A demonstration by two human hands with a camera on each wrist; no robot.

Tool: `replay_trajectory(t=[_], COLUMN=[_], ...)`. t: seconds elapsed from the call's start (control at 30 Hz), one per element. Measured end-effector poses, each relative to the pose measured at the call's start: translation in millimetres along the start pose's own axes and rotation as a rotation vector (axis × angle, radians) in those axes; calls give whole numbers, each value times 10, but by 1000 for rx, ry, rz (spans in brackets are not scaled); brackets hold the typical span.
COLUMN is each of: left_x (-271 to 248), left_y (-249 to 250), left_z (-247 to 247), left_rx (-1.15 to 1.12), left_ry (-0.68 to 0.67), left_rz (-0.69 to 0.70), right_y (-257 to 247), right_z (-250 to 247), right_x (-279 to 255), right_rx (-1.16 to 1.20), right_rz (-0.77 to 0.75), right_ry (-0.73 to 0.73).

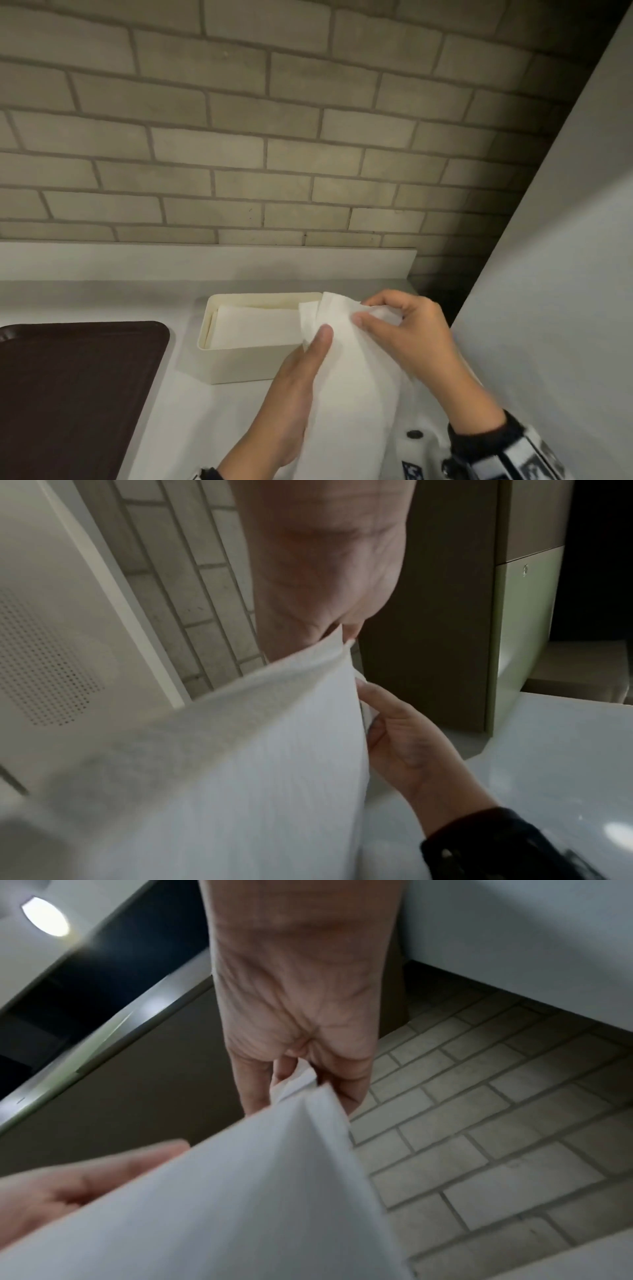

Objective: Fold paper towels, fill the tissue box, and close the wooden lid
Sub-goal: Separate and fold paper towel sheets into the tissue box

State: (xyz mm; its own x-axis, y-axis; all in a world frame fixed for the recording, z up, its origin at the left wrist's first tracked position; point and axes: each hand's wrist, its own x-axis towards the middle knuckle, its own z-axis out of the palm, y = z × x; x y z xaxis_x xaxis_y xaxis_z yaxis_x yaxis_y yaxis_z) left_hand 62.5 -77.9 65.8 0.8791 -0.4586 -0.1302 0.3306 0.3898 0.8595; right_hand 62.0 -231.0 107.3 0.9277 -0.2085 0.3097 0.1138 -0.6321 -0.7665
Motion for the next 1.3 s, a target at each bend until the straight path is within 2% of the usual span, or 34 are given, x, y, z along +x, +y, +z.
replay_trajectory(t=[0.1, 0.17, 0.2, 0.27, 0.33, 0.47, 0.53, 0.63, 0.77, 0.97, 1.17, 1.3], left_x=[23, 42, 60, 90, 143, 236, 266, 299, 311, 387, 449, 468], left_y=[-39, -24, -16, -14, -66, -127, -89, -79, -273, -564, -470, -570], left_z=[-58, -90, -107, -114, -107, -113, -154, -224, -304, -370, -329, -359], left_rx=[98, 104, 110, 141, 208, 295, 308, 319, 304, 333, 323, 401], left_ry=[41, 58, 64, 63, 77, 151, 178, 182, 213, 290, 286, 335], left_rz=[80, 126, 149, 187, 217, 264, 306, 381, 385, 250, 334, 267], right_y=[0, 80, 112, 151, 166, 247, 293, 371, 380, 553, 529, 593], right_z=[91, 146, 180, 274, 367, 428, 408, 424, 444, 760, 727, 805], right_x=[-65, -154, -210, -322, -407, -442, -428, -431, -363, -352, -244, -280], right_rx=[196, 371, 468, 716, 878, 741, 719, 738, 828, 832, 901, 848], right_rz=[-15, 92, 187, 358, 437, 285, 258, 251, 182, 311, 274, 307], right_ry=[103, 160, 142, 11, -94, -90, -73, -5, 70, 65, 115, 78])
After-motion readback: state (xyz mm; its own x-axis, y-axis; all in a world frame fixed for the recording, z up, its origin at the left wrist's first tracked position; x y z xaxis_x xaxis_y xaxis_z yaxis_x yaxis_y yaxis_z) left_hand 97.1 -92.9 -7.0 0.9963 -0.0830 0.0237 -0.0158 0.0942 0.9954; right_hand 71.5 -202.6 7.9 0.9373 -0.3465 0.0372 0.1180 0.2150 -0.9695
